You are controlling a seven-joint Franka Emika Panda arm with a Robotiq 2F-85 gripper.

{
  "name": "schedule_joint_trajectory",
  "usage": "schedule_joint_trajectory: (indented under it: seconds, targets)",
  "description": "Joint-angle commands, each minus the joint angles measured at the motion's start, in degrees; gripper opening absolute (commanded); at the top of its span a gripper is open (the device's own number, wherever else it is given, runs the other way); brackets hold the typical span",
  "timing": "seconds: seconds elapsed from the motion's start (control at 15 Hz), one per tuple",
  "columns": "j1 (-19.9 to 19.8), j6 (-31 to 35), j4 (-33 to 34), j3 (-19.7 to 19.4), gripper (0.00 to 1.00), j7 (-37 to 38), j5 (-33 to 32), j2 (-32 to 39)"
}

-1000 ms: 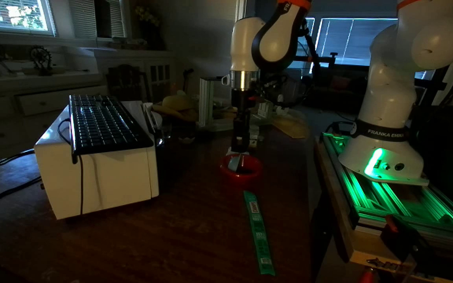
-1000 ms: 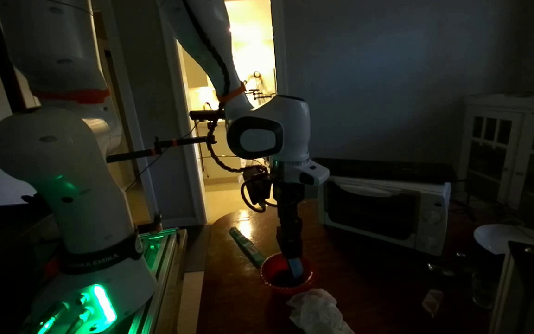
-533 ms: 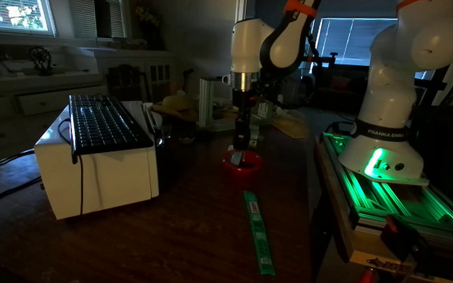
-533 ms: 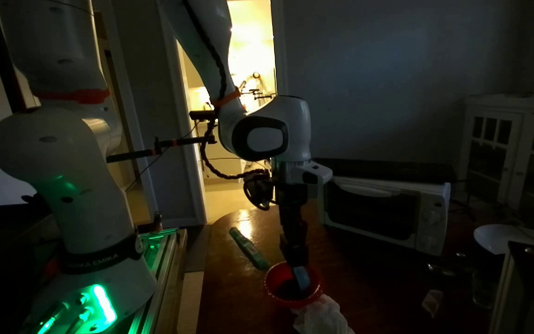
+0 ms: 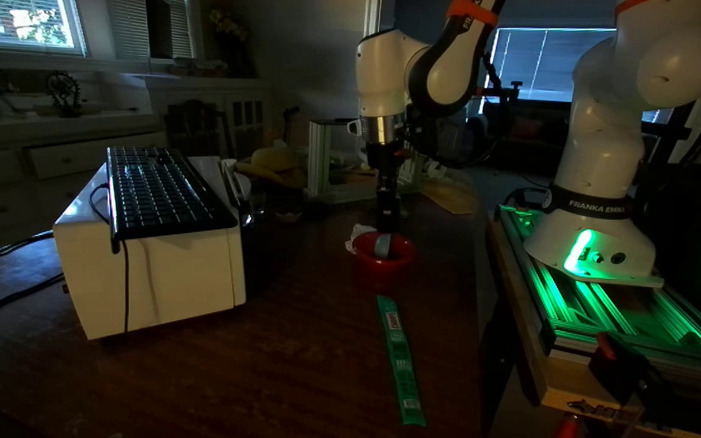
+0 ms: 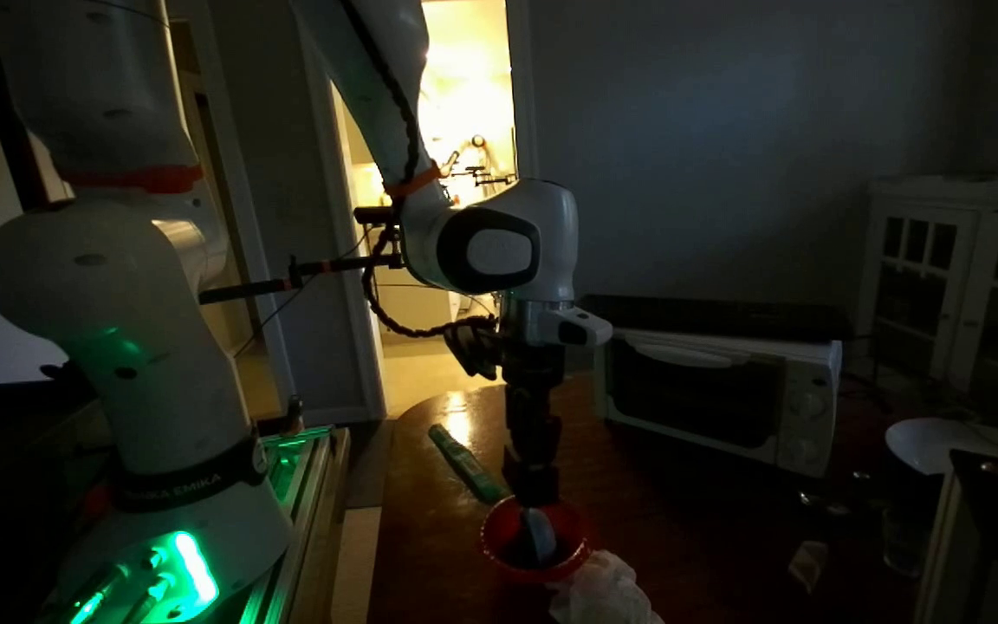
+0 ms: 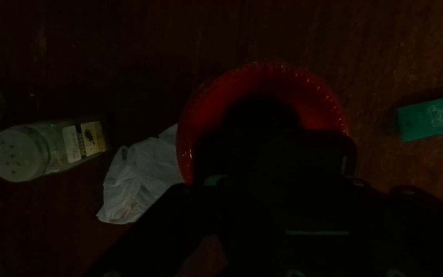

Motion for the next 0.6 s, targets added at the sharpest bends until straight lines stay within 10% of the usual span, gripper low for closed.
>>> schedule_joint_trajectory:
  seconds: [0.0, 0.53]
  targets:
    - [0.05, -3.03, -0.42, 1.48, 0.22, -2.76, 4.46, -1.67]
    - [-0.01, 1.70, -0.80, 4.10, 0.22, -9.87, 20.39, -1.01]
